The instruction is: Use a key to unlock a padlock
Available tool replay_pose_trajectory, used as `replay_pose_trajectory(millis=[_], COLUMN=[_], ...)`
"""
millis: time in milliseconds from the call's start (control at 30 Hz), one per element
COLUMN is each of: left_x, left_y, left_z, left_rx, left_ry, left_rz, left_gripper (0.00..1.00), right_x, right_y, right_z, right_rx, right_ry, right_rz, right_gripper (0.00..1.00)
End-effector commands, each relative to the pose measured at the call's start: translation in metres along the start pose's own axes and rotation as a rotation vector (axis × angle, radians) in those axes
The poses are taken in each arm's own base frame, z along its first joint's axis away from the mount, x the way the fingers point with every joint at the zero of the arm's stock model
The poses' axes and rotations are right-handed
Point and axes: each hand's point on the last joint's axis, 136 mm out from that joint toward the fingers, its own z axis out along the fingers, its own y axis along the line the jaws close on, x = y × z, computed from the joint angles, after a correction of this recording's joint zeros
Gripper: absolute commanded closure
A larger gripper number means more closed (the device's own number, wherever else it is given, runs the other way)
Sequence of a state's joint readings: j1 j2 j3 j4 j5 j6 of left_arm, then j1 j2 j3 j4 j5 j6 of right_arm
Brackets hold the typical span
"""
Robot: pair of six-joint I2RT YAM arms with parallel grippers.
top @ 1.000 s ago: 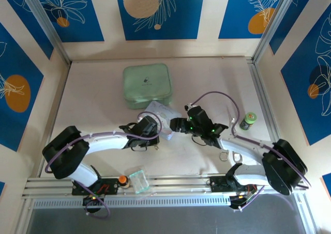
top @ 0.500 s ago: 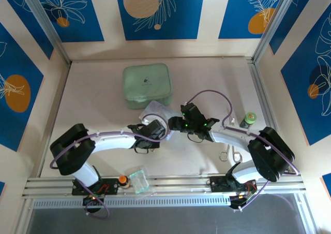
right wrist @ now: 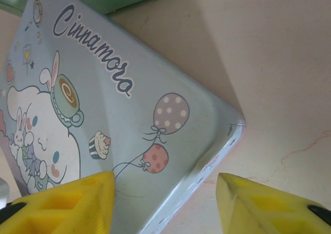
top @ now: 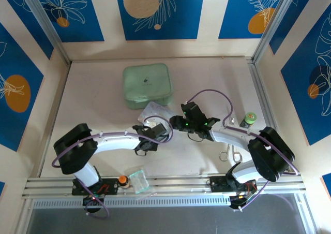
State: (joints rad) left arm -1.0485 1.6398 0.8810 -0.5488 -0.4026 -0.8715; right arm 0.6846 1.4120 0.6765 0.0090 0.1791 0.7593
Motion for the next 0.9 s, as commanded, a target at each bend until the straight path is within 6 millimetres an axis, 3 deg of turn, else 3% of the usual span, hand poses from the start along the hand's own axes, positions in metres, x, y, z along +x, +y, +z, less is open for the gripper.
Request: replay_pose_trajectory(millis=[0,133,467,567,733,867], left_x=[0.013,0.012,0.016,0.018,0.019,0.022], left_y=[0.023,0.017,0.003,-0.004,0.002,-0.01], left_z=[0.002,-0.004,-0.02,-0.016,-0.013,-0.014], left_rx=[-0.159,-0.182,-0.152,-0.129,-0.196,-0.15], left_ry=[0.03,0.0,-0.029,-0.02,-0.011,-0.012], left_rz=[0.109,0.142,0.155,0.151,0.176,0.186], left_gripper=[0.77,0.71,0.74,0.77,0.82,0.78], right_x=[0.025,0.028,0.026,0.026,0.028,0.026], right_y=[-0.034,-0.035,-0.033,-0.034,-0.034,-0.036], right_z=[0.005,0.005,-0.001,0.001,0.001,0.002], right_rx=[0.108,0.104,0.084,0.084,0.079,0.081], right_ry=[0.075,0.086,0.072,0.074,0.078,0.08], right_rz=[0.003,0.006,-0.002,0.001,0.007,0.009], right_gripper=[0.47,0.46,0.44,0.44,0.44,0.44])
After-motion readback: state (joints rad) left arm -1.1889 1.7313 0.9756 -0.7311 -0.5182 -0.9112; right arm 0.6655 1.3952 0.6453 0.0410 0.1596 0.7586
